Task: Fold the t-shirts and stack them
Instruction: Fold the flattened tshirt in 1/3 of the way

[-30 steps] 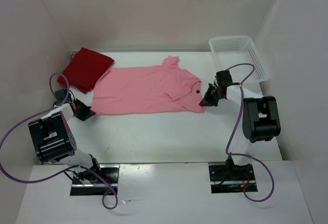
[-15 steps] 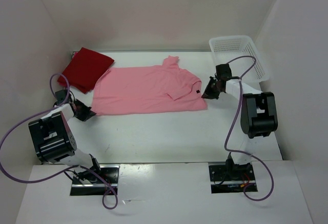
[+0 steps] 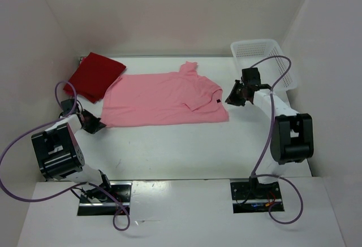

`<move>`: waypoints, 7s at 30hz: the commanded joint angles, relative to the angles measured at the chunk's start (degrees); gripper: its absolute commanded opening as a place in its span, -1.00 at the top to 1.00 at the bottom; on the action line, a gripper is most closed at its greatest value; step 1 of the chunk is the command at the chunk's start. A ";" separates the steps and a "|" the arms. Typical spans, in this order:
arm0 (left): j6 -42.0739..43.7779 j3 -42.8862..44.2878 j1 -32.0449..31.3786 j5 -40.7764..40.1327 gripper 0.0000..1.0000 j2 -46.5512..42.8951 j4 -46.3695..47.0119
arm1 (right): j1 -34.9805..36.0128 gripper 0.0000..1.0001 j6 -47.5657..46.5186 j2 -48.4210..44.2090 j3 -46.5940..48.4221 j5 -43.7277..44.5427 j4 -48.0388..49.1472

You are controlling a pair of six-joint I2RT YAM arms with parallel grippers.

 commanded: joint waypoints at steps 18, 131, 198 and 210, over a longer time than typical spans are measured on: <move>-1.21 -1.44 0.04 2.73 0.91 -2.47 2.59 | 1.66 0.07 7.76 2.50 -10.59 3.70 5.13; -13.78 -3.11 -51.20 -11.95 0.54 -4.05 7.42 | 15.37 0.44 12.78 1.28 -8.83 3.96 8.66; -8.25 -0.38 -44.25 -10.54 0.49 -5.11 5.66 | 15.10 1.00 9.00 6.81 -5.41 -7.02 7.68; -6.49 -1.52 -39.42 -10.01 0.47 -7.74 4.61 | 16.16 1.00 11.29 19.98 9.52 -8.34 10.41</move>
